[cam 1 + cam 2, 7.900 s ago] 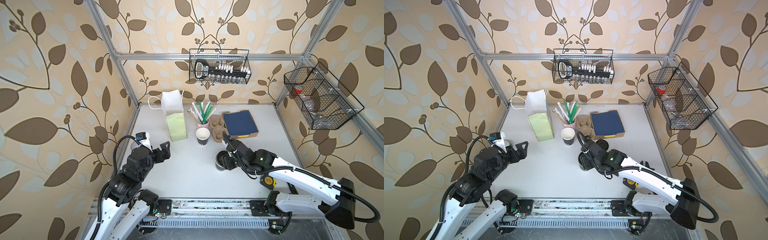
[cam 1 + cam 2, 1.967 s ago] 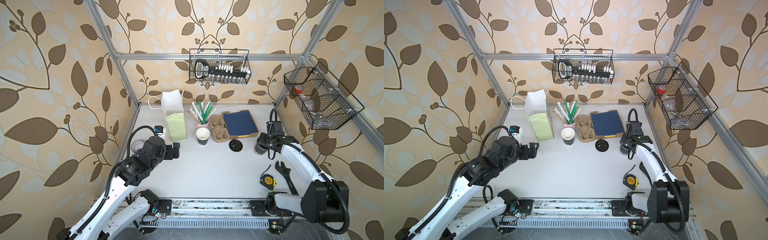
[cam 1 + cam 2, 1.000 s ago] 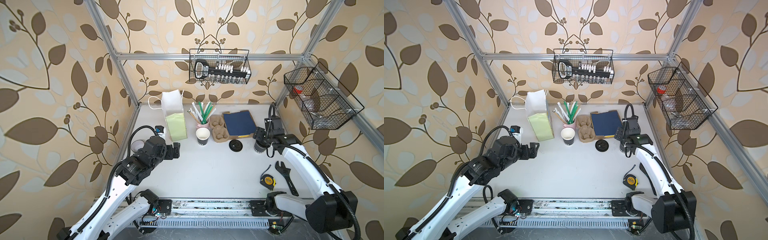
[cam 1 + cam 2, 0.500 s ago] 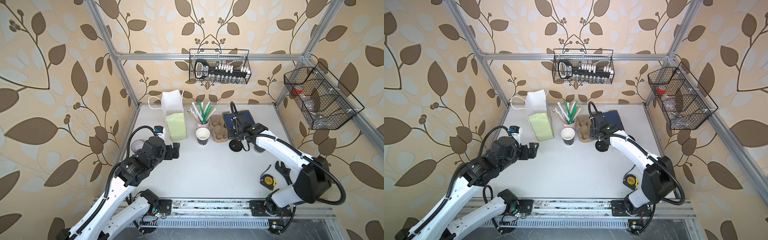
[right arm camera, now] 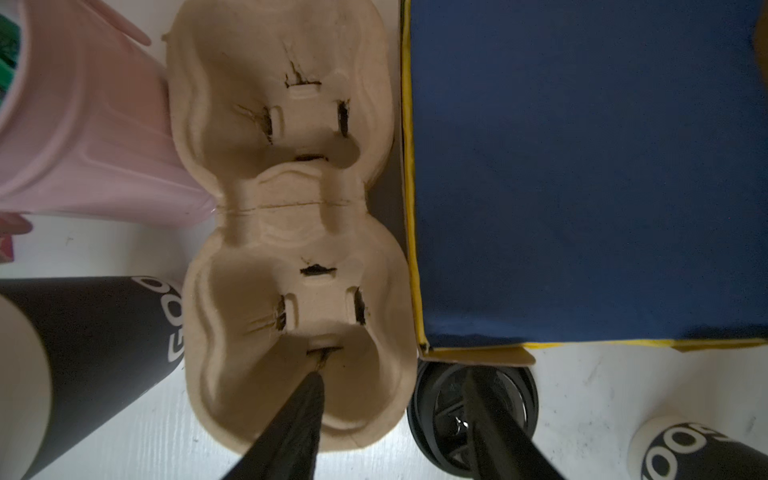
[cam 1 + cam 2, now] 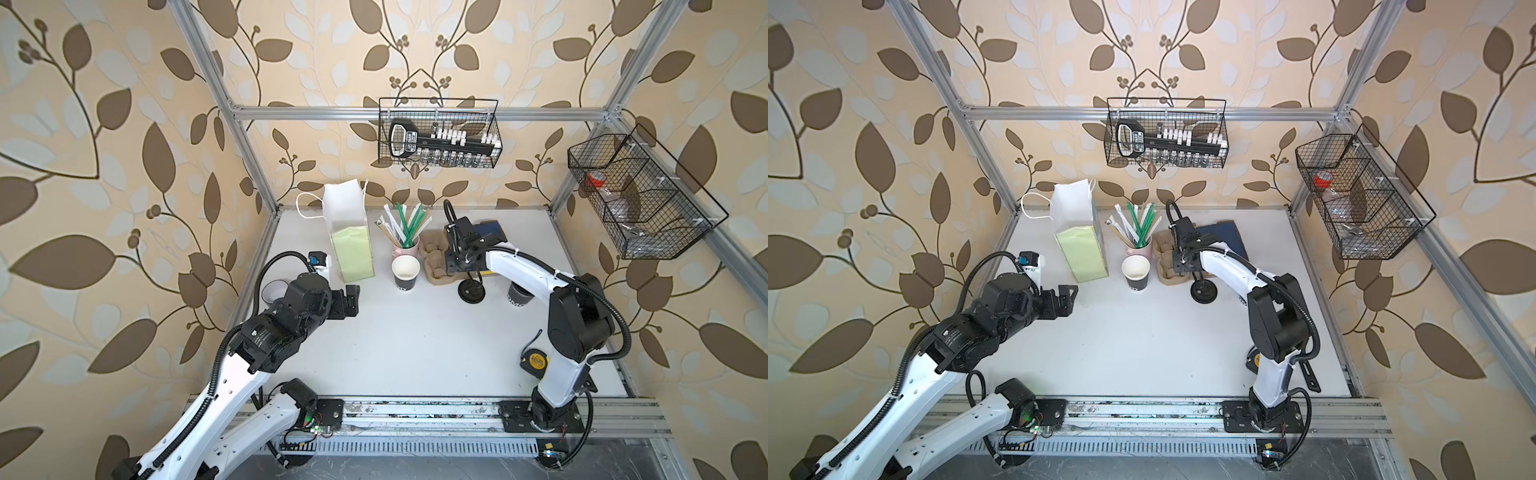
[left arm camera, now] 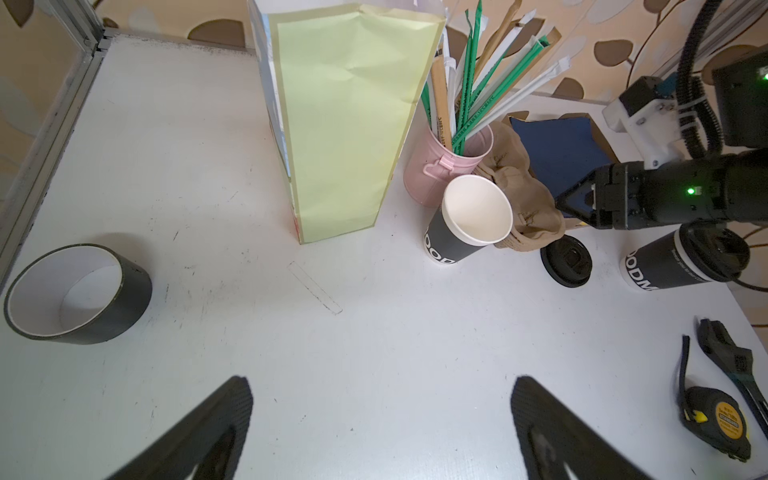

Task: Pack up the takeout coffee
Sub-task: 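Move right gripper over the beige pulp cup carrier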

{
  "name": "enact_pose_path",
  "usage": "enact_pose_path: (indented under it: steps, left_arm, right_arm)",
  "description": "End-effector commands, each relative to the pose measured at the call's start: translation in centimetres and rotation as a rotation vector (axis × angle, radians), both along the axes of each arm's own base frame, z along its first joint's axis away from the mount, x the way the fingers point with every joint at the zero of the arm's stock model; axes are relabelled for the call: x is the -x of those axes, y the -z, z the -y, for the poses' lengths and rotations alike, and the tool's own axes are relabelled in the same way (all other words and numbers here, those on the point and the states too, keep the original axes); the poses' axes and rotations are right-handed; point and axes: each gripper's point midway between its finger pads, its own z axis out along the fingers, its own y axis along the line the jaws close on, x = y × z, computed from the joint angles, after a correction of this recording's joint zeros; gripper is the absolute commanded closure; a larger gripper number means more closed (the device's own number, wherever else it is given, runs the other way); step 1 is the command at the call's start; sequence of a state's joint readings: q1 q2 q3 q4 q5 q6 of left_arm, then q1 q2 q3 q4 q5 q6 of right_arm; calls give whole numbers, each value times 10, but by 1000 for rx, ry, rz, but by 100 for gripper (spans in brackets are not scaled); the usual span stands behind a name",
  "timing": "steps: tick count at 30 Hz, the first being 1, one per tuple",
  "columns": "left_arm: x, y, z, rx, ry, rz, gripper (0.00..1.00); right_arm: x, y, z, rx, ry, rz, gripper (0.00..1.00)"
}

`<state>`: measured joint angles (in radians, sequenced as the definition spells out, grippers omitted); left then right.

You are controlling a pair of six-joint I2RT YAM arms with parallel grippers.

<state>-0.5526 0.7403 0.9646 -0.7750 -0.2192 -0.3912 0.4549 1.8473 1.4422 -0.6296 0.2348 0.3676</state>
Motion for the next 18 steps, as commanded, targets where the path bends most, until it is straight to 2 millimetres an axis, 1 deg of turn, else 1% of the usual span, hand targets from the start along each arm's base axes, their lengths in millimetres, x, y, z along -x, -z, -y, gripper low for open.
enact_pose_path:
  steps: [1,3,7,12,18]
  left_arm:
    - [-5,-4,-5,-18,-19,31,1]
    - [-5,-4,-5,-18,-19,31,1]
    - [-5,-3,-4,-19,-19,29,1]
    - [-5,-3,-4,-22,-18,27,1]
    - [-6,-3,-4,-25,-19,27,1]
  right_arm:
    - [-9,-1,-9,8,-47,-2,47]
    - [-11,6,-9,17,-52,-14,51]
    - [-15,20,-7,25,-47,-38,52]
    - [-22,25,-5,28,-53,-40,55]
    - [-24,30,-5,41,-63,-49,63]
